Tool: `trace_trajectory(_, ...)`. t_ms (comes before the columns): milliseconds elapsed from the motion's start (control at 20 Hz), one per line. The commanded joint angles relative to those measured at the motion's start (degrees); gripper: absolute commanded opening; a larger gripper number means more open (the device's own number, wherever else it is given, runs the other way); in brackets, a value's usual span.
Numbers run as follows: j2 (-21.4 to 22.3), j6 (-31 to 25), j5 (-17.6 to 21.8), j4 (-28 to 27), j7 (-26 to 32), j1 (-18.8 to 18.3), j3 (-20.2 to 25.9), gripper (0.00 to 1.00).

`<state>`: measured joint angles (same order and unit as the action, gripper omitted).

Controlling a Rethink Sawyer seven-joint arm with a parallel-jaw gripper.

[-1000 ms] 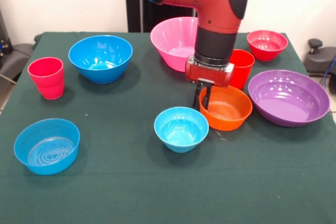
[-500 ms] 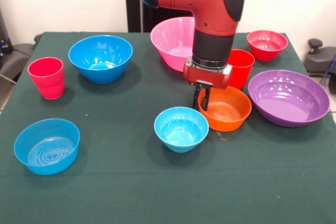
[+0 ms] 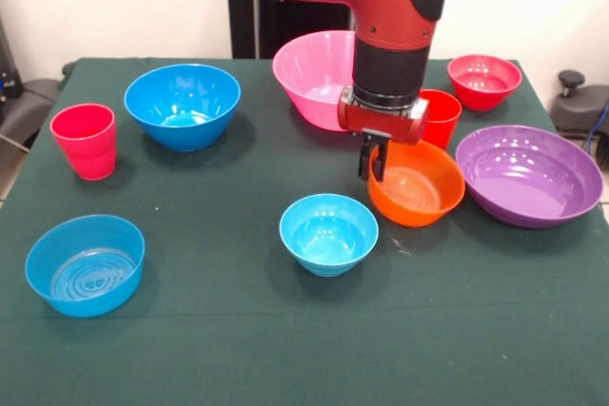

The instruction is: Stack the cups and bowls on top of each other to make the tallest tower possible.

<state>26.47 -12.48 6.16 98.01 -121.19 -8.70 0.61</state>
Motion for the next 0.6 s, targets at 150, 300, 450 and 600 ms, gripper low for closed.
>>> trace_trajectory(150, 2.9, -9.7, -0.8, 3.4, -1.5, -1.3, 7.9, 0.00)
trace_trajectory(300, 3.6, -10.0, -0.8, 4.2, -1.7, -1.7, 8.5, 0.00)
trace_trajectory(450, 4.2, -10.6, -0.7, 4.6, -1.5, -2.2, 9.0, 0.00)
trace_trajectory(600, 4.1, -10.3, -0.3, 4.5, -1.3, -2.7, 9.3, 0.00)
